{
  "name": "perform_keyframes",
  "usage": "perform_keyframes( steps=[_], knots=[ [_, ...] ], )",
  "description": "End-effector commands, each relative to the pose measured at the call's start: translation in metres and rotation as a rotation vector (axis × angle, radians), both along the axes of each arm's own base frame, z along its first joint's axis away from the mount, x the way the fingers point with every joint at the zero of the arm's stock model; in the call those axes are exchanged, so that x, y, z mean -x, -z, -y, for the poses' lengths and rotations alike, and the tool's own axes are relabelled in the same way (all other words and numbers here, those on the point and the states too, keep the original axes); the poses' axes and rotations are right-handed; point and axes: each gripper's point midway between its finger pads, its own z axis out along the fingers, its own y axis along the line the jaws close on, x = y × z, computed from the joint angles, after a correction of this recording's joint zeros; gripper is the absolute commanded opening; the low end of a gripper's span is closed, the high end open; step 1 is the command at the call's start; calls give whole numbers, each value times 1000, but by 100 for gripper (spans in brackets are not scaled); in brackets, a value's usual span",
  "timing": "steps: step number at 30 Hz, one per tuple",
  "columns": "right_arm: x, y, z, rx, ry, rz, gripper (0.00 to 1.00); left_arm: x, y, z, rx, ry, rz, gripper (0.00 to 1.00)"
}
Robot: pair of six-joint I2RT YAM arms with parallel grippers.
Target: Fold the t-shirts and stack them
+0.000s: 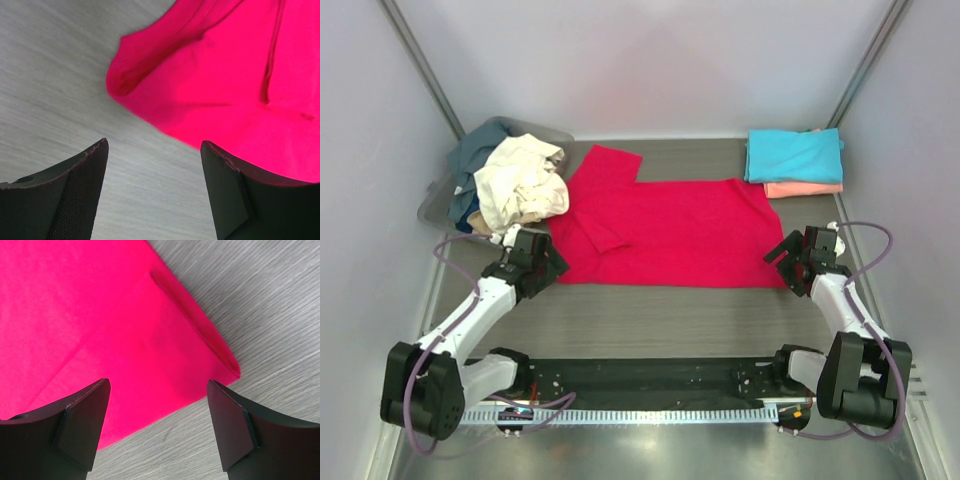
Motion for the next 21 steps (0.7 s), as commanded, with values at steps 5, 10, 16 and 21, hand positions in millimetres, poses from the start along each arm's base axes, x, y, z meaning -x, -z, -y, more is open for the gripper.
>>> perform_keyframes(
  steps=[5,10,16,21],
  knots=[
    [-6,17,14,7,44,-10,75,-37,3,-1,30,-84,67,76],
    [-4,28,17,0,59,-31,70,-39,10,-3,33,-108,69,76],
    [4,30,15,-1,67,-18,61,-39,13,-8,11,-126,73,76],
    [12,26,8,-21,47,0,66,-39,18,-7,20,-131,64,75]
  ],
)
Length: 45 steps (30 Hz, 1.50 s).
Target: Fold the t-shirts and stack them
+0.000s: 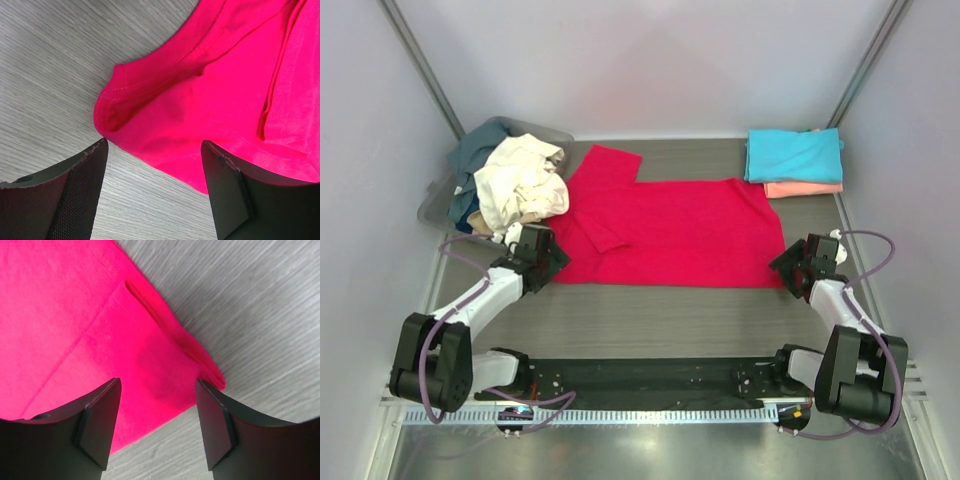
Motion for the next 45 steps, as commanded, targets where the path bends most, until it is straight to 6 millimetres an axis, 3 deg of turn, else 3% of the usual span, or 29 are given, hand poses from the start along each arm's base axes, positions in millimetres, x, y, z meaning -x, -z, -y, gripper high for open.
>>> perform_keyframes(
  steps=[1,4,8,16,22,24,27,28,30,31,32,38,39,45],
  knots=[
    [16,3,-6,-19,-4,-26,68,-7,0,-4,-1,-37,34,75],
    [19,-9,-1,14,12,-1,75,-4,-1,-5,1,-42,33,74],
    [22,-19,-2,4,33,25,77,0,3,-11,-28,-55,29,74],
    [28,-2,-5,-22,53,-18,76,-3,12,-10,-22,-52,35,73],
    [22,10,3,4,71,-31,61,-5,15,-13,-32,-58,41,63],
    [18,12,5,11,68,-33,52,-6,15,-15,-36,-59,46,57],
    [9,13,5,6,57,-13,27,-9,14,-17,-43,-60,51,46],
    [8,15,4,4,52,-14,14,-11,13,-17,-41,-56,60,38],
    [6,14,-1,-18,28,-3,1,-12,11,-16,-37,-47,66,24],
    [5,11,-1,-19,27,8,1,-12,11,-16,-39,-43,67,8],
    [4,8,-1,-18,28,19,1,-12,8,-16,-34,-42,72,1],
    [4,-22,5,-4,60,55,1,4,-10,-19,-28,-49,76,0],
    [1,-34,6,0,65,89,1,6,-21,-18,-16,-48,105,0],
    [7,-73,-1,-44,72,157,1,33,-42,-19,34,-57,128,0]
  ],
)
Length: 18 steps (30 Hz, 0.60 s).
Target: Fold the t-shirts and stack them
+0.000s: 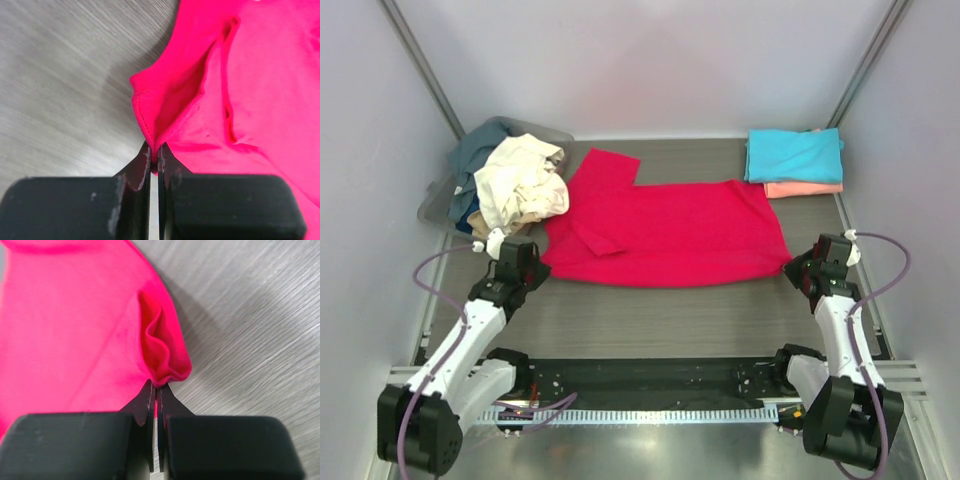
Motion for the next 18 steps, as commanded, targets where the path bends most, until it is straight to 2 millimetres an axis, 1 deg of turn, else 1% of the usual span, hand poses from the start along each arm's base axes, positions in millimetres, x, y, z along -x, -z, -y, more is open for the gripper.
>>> perform_keyframes(
  steps=[1,2,3,4,6,7,10,11,12,15,18],
  knots=[
    [1,-35,-2,-19,17,61,1,25,-7,-7,16,-25,-25,0],
    [3,-40,0,-19,30,69,1,29,-9,-7,24,-26,-23,0],
    [9,-40,0,-23,38,56,1,33,-11,-6,34,-28,-16,0],
    [11,-47,1,-18,45,78,1,41,-14,-8,39,-32,-14,0],
    [18,-48,2,-31,61,71,1,53,-13,-11,42,-49,-25,0],
    [21,-53,3,-27,66,86,1,56,-18,-12,49,-51,-4,0],
    [31,-48,4,-45,86,62,1,68,-18,-14,62,-68,-21,0],
    [34,-48,4,-46,88,63,1,70,-23,-13,77,-64,-6,0],
    [38,-45,3,-62,86,52,1,75,-22,-12,85,-68,-20,0],
    [48,-43,-1,-74,91,39,1,81,-28,-7,121,-52,-3,0],
    [60,-44,0,-61,124,22,1,87,-31,-2,161,-53,-11,0]
  ],
)
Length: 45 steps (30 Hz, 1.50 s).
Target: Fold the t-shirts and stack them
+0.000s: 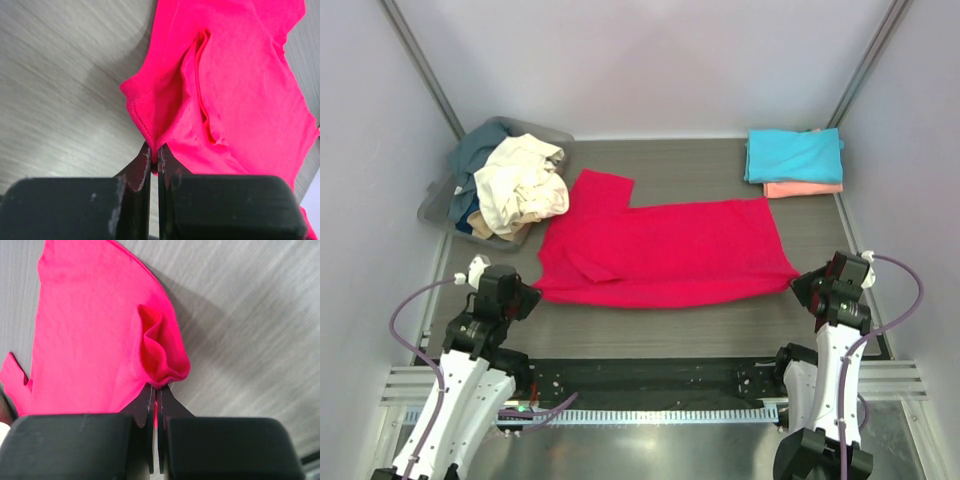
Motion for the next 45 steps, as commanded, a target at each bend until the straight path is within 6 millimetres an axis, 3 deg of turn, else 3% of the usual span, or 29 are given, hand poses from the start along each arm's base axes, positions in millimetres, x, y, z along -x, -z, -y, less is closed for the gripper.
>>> perform_keyframes(
  steps=[1,8,11,12,14,15,16,19,21,23,24,25,26,27,29,30,31,32,33,36,37,38,39,40,41,42,43,45],
  knots=[
    [15,-8,1,7,40,-14,1,13,-5,3,45,-13,-26,0],
    [31,-11,-1,10,66,-51,5,41,-10,2,83,-21,-67,0],
    [37,-11,-2,0,77,-82,33,56,-14,-1,84,-29,-90,15],
    [37,-14,-2,2,78,-82,68,58,-17,-1,86,-26,-88,35],
    [35,-22,2,17,87,-87,93,62,-27,-4,80,-27,-74,49],
    [34,-27,4,28,89,-88,99,62,-32,-4,70,-18,-63,57],
    [29,-37,6,32,85,-83,100,61,-46,-6,65,-15,-36,60],
    [19,-55,15,64,101,-67,100,48,-78,-9,-15,50,61,61],
    [-2,-67,7,30,34,3,100,21,-97,-4,-66,104,117,60],
    [-25,-57,-12,-53,-93,41,100,-14,-108,1,-144,167,132,59],
    [-46,-68,-32,-126,-214,148,100,-29,-109,6,-157,195,120,58],
    [-54,-62,-40,-168,-254,155,100,-45,-123,12,-167,223,148,57],
    [-60,-55,-51,-184,-307,149,100,-73,-111,20,-206,275,93,57],
    [-65,-40,-55,-181,-331,86,100,-93,-128,28,-210,306,129,56],
    [-73,-37,-71,-111,-433,57,100,-135,-134,39,-280,388,150,57],
    [-76,-29,-73,-102,-443,21,100,-162,-108,43,-320,424,68,60],
    [-81,-31,-74,-76,-444,23,100,-191,-124,40,-381,400,93,60],
    [-83,-31,-81,-71,-472,24,100,-212,-124,40,-417,405,94,60],
    [-85,-30,-83,-69,-483,17,100,-249,-112,44,-472,455,66,61],
    [-87,-33,-90,-52,-533,27,100,-297,-95,58,-507,549,35,60],
    [-87,-35,-91,-49,-542,33,100,-326,-88,64,-513,558,34,60],
    [-86,-36,-93,-56,-555,40,100,-335,-71,60,-523,559,-24,60],
    [-85,-39,-95,-55,-573,53,100,-355,-94,63,-534,548,30,59],
    [-83,-43,-96,-55,-580,68,100,-368,-49,64,-524,568,-56,59],
    [-81,-46,-98,-58,-589,81,100,-369,-37,61,-506,584,-102,58],
    [-80,-48,-100,-57,-599,92,100,-381,-48,64,-499,581,-62,57],
    [-77,-52,-101,-52,-612,107,100,-387,-18,66,-490,596,-110,57],
    [-75,-57,-106,-63,-636,128,100,-393,-3,70,-474,615,-111,57]
  ],
)
